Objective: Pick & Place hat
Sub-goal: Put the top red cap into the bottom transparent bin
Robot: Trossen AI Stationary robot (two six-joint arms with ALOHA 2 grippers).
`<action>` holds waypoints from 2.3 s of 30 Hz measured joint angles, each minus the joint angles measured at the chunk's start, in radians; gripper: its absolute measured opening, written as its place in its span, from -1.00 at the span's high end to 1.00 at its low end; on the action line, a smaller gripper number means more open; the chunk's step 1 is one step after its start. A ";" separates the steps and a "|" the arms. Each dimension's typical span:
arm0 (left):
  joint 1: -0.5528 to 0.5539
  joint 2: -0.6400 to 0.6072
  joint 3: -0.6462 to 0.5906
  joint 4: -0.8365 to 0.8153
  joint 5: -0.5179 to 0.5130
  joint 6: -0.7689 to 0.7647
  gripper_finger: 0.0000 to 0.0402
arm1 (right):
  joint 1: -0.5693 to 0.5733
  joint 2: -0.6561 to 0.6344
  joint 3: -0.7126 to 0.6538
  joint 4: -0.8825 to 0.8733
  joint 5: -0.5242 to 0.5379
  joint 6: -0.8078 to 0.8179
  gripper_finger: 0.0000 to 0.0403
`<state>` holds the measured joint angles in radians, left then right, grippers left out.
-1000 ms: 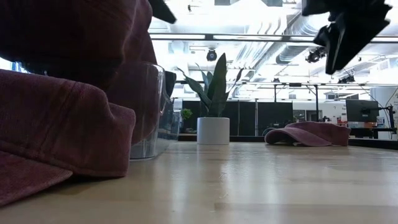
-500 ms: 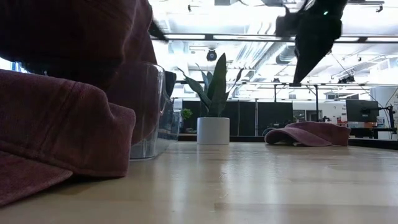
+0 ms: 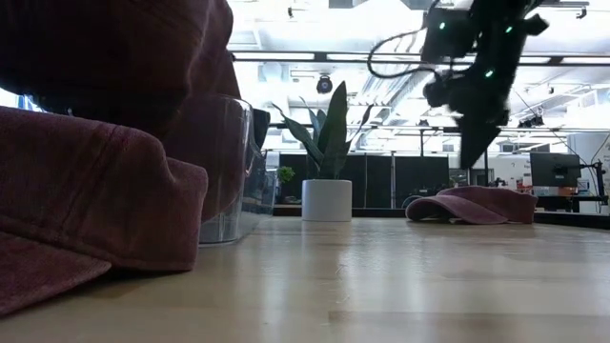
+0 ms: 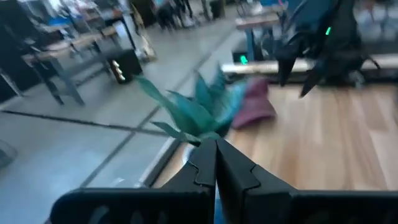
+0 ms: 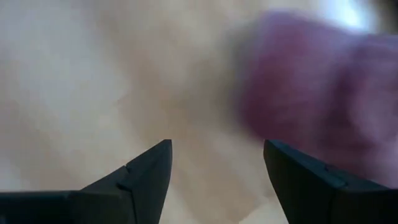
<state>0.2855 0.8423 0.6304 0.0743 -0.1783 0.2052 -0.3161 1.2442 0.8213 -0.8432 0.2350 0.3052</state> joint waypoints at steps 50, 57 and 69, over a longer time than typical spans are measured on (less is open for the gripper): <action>-0.273 0.027 -0.010 0.217 0.115 0.101 1.00 | 0.563 0.135 0.093 0.160 -0.197 -0.057 0.55; -0.273 0.027 -0.010 0.213 0.116 0.078 1.00 | 0.552 0.134 0.069 0.020 -0.037 0.073 -0.14; -0.273 0.087 -0.009 0.243 0.143 0.082 1.00 | 0.386 0.135 -0.129 0.347 -0.207 -0.173 -0.08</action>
<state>0.0120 0.9297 0.6216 0.3168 -0.0349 0.2874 0.0702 1.3788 0.6924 -0.4964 0.0281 0.1322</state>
